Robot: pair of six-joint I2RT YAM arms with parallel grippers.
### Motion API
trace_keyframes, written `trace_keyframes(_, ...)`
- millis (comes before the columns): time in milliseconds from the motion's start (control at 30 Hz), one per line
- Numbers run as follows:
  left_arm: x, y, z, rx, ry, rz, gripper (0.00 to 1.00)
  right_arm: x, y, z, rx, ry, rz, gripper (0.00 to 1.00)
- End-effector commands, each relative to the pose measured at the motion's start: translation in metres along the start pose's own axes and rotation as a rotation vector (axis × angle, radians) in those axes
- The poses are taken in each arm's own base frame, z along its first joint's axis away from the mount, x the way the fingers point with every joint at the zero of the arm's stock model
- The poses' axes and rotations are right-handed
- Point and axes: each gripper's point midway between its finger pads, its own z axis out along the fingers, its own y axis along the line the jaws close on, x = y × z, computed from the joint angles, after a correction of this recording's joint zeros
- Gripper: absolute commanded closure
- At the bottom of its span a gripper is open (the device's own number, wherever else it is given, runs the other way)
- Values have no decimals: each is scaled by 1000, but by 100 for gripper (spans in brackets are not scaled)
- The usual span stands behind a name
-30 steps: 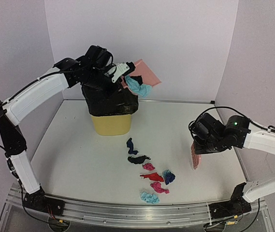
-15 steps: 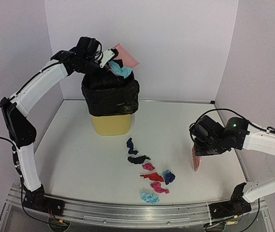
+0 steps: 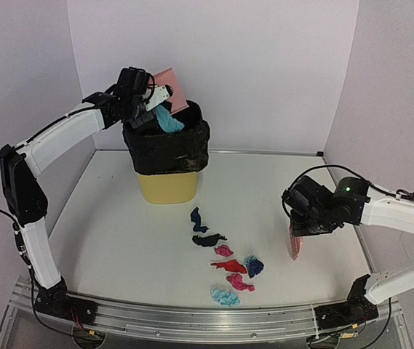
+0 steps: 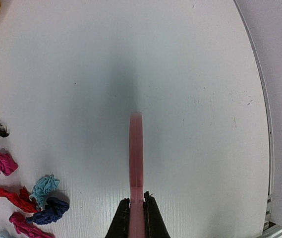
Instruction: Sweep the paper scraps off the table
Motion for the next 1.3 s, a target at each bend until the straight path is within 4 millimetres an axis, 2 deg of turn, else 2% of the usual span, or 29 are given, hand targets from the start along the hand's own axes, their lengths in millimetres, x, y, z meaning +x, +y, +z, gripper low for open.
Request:
trace_keyframes(0,-1,53,-14,-244,-2,156,100,-5,-1,-1,13,-8,11,100)
trace_keyframes(133,-13,78,-26,-291,-40,134,100,-5,3,1,11,0,10,100)
trace_keyframes(333,-3,78,-25,-359,21,272,100,-7,6,2,13,4,7,100)
trace_keyframes(500,-3,87,-35,-455,17,370,100,-8,7,1,10,1,7,100)
trace_keyframes(767,-10,117,-52,-511,9,329,100,-10,8,0,10,-2,8,100)
trace_keyframes(867,-16,122,-58,-472,-13,238,100,-12,7,-1,9,-8,6,100)
trace_keyframes(933,-35,117,-71,-375,-90,130,100,-13,7,-2,10,-14,2,100)
trace_keyframes(967,-47,107,-80,-283,-147,64,100,-14,7,-2,10,-17,1,100)
trace_keyframes(1067,-90,83,-129,-33,-359,-105,100,-15,7,-4,7,-20,-6,100)
trace_keyframes(1133,-118,62,-165,76,-482,-139,100,-15,7,-4,5,-20,-10,100)
trace_keyframes(1200,-133,40,-190,162,-554,-150,100,-15,7,-5,1,-20,-10,100)
trace_keyframes(1267,-142,18,-206,255,-601,-157,100,-14,7,-5,0,-18,-14,100)
